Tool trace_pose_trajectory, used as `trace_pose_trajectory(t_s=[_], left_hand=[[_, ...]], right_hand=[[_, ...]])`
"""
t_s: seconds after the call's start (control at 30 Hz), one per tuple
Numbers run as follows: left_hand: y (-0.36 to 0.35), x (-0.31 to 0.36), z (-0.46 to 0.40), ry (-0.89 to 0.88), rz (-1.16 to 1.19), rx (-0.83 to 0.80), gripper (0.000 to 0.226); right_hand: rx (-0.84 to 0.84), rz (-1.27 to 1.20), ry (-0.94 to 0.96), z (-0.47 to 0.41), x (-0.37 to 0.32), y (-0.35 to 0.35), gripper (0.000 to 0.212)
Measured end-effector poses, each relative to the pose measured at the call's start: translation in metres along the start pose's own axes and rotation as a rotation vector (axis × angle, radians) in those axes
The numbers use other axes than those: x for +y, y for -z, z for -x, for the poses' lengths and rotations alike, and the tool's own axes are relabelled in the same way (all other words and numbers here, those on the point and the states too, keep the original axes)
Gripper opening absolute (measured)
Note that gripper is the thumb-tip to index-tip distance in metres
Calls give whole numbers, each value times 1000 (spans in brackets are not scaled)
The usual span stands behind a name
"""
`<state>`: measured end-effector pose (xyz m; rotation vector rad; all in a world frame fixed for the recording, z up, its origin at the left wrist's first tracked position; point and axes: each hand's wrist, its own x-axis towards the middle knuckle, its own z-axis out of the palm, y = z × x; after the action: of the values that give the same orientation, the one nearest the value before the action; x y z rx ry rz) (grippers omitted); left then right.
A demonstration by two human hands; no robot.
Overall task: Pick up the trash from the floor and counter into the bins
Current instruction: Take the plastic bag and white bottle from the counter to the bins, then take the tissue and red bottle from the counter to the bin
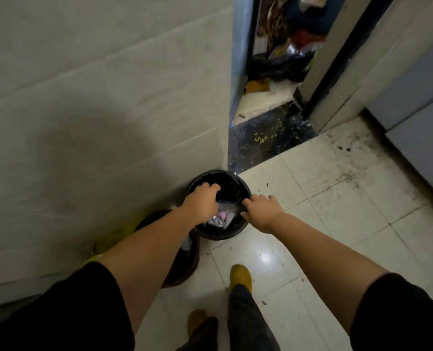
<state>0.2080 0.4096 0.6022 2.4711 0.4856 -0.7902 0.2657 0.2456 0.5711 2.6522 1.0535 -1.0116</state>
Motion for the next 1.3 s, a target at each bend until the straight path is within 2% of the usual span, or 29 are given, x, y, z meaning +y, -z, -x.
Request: trace_pose_trajectory(t_s=[0.2, 0.37, 0.53, 0.83, 1.03, 1.17, 1.3], left_hand=[[40, 56, 95, -279, -95, 77, 47], [35, 109, 154, -455, -219, 91, 47], [12, 183, 191, -624, -356, 51, 45], [-81, 426, 236, -931, -528, -40, 50], [-189, 602, 286, -1076, -439, -111, 48], [-255, 684, 316, -1157, -454, -196, 49], [-293, 752, 321, -1230, -537, -241, 49]], right_hand=[[209, -52, -211, 129, -6, 55, 45], [268, -209, -391, 222, -1, 44, 46], [329, -307, -559, 308, 33, 20, 46], [477, -558, -953, 502, 190, -51, 43], [494, -573, -1169, 654, 304, -112, 36], [504, -625, -1298, 731, 362, -148, 39], [506, -690, -1376, 768, 412, -175, 38]])
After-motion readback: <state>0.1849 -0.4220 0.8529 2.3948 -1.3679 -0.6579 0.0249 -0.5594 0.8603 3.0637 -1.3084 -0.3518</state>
